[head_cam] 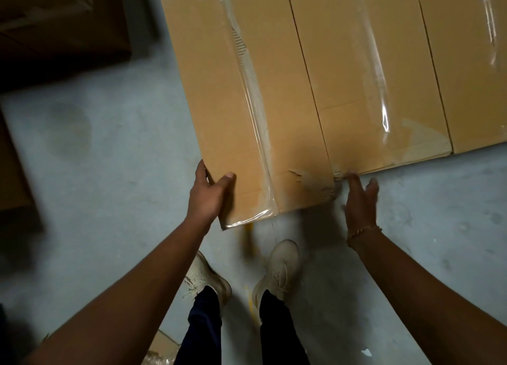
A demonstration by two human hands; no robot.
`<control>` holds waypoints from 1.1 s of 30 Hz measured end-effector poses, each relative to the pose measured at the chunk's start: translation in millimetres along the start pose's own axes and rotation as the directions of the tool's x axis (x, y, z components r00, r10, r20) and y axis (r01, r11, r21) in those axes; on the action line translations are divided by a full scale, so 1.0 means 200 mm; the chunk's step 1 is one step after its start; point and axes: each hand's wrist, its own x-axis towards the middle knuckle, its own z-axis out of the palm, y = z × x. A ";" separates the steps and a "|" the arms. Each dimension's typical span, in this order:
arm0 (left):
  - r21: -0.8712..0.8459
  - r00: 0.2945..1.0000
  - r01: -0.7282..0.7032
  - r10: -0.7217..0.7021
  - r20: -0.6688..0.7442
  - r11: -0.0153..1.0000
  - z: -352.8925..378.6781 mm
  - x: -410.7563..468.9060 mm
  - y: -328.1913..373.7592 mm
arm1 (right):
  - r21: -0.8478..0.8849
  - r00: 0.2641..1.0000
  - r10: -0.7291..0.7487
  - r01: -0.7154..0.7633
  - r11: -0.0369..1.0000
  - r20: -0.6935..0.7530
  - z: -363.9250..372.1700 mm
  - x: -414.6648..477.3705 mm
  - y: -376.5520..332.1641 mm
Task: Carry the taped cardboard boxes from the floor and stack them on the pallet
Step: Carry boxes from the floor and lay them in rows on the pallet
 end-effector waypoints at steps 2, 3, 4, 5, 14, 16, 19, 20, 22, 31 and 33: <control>0.113 0.995 -0.093 0.087 0.053 0.989 -0.02 -0.07 -0.04 | -0.450 0.898 -0.441 0.401 0.798 0.019 -0.08 -0.06 0.02; 0.172 0.991 -0.116 0.103 0.083 0.978 -0.03 -0.11 -0.07 | -0.594 0.802 -0.584 0.531 0.605 0.122 -0.13 -0.09 0.03; 0.235 0.989 -0.125 0.102 0.107 0.964 -0.04 -0.15 -0.11 | -0.669 0.731 -0.644 0.597 0.443 0.226 -0.16 -0.10 0.04; 0.303 0.988 -0.128 0.095 0.124 0.944 -0.04 -0.18 -0.14 | -0.711 0.689 -0.655 0.626 0.322 0.310 -0.19 -0.08 0.05; 0.591 0.983 -0.181 0.130 0.128 0.786 -0.01 -0.27 -0.28 | -0.736 0.560 -0.556 0.660 -0.150 0.614 -0.19 0.12 -0.07; 0.572 0.981 -0.192 0.146 0.126 0.797 -0.02 -0.25 -0.28 | -0.727 0.554 -0.548 0.669 -0.155 0.627 -0.17 0.12 -0.09; 0.561 0.978 -0.208 0.156 0.140 0.802 -0.03 -0.24 -0.28 | -0.717 0.559 -0.525 0.680 -0.152 0.642 -0.15 0.12 -0.09; 0.560 0.978 -0.208 0.159 0.136 0.802 -0.03 -0.24 -0.28 | -0.718 0.561 -0.527 0.680 -0.148 0.639 -0.14 0.11 -0.10; 0.555 0.979 -0.204 0.166 0.119 0.806 -0.03 -0.23 -0.27 | -0.726 0.566 -0.537 0.673 -0.137 0.626 -0.13 0.10 -0.12; 0.519 0.980 -0.195 0.184 0.073 0.832 -0.05 -0.14 -0.17 | -0.776 0.609 -0.552 0.621 -0.114 0.569 -0.04 0.09 -0.25; 0.523 0.981 -0.193 0.180 0.076 0.830 -0.05 -0.13 -0.16 | -0.782 0.614 -0.553 0.611 -0.119 0.564 -0.04 0.09 -0.27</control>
